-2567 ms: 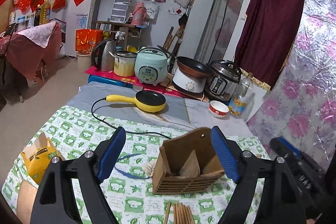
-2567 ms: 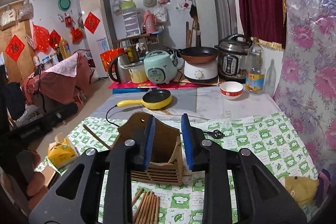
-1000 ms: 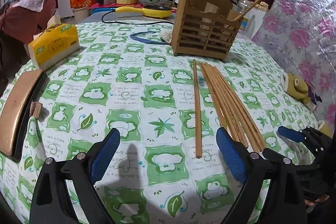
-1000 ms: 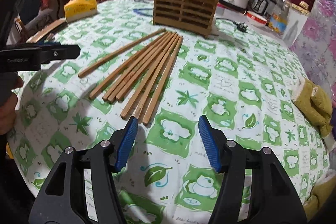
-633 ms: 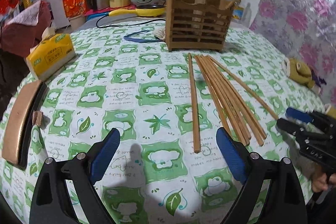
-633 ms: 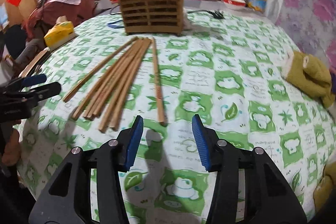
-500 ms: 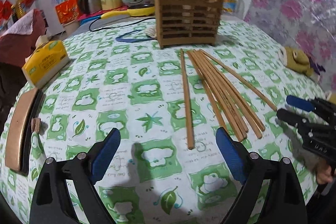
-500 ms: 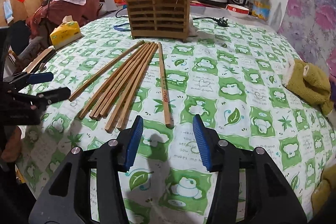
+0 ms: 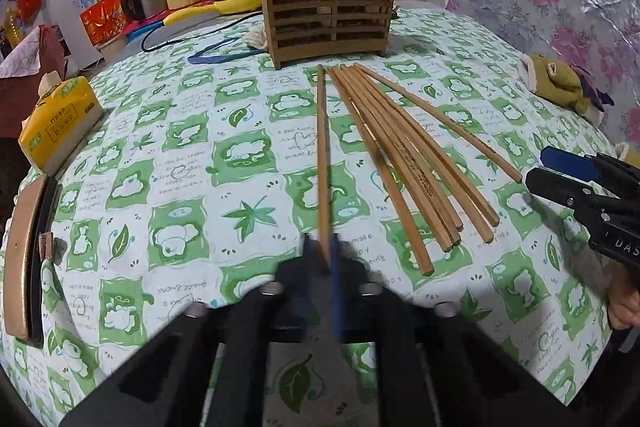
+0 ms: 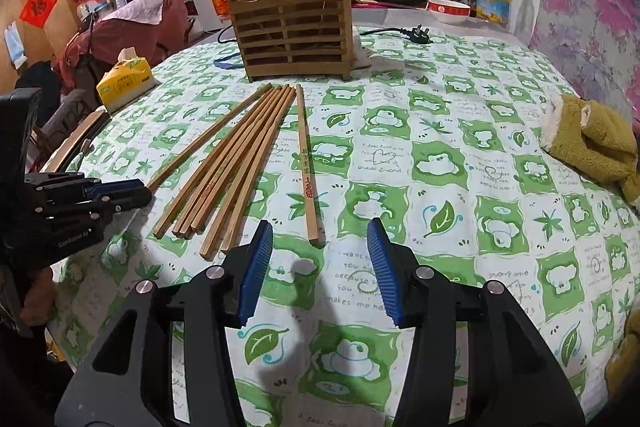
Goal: Organize utensils
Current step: 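Close the left gripper on a chopstick while the right gripper grasps another, then lift both chopsticks and carry them above the wooden holder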
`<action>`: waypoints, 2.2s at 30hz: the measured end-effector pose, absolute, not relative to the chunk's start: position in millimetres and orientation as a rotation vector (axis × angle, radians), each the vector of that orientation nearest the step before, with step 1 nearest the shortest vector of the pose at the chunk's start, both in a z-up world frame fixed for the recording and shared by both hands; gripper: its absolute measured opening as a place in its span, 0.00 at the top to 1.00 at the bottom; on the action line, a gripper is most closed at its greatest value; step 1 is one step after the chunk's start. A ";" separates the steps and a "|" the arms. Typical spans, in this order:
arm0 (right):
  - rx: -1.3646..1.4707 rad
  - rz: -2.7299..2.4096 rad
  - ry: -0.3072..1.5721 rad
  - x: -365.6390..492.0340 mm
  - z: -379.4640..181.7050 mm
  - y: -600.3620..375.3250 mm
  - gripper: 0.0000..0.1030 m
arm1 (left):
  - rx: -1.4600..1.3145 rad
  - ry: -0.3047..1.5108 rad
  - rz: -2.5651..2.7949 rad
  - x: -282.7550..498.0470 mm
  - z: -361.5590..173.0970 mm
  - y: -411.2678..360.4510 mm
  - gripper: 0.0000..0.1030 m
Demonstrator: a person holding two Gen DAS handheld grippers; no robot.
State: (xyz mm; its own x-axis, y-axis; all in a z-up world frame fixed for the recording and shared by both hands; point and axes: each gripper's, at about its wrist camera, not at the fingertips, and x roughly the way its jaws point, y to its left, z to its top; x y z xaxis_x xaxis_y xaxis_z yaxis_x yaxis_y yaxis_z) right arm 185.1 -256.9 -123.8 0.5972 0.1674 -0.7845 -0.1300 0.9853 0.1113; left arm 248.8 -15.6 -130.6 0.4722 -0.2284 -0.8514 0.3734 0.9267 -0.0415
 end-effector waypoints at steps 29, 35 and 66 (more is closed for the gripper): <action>0.012 0.170 1.020 198.8 -138.9 -243.9 0.79 | 0.163 1.011 -0.343 254.3 -132.4 -19.7 0.94; -0.032 0.144 1.009 197.5 -138.1 -235.7 0.93 | 0.149 1.008 -0.349 255.8 -131.5 -18.4 0.94; 0.068 0.082 0.610 208.6 -4.2 -268.9 0.94 | -0.001 0.716 -0.354 268.5 14.6 -6.1 0.94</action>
State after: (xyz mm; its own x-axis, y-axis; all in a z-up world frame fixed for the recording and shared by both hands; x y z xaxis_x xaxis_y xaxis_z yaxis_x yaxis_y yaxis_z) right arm 208.6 -268.9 -4.2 0.8167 0.0973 -0.5688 -0.0572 0.9945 0.0880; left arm 268.5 -6.1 14.6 0.6978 -0.3178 -0.6419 0.3172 0.9406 -0.1209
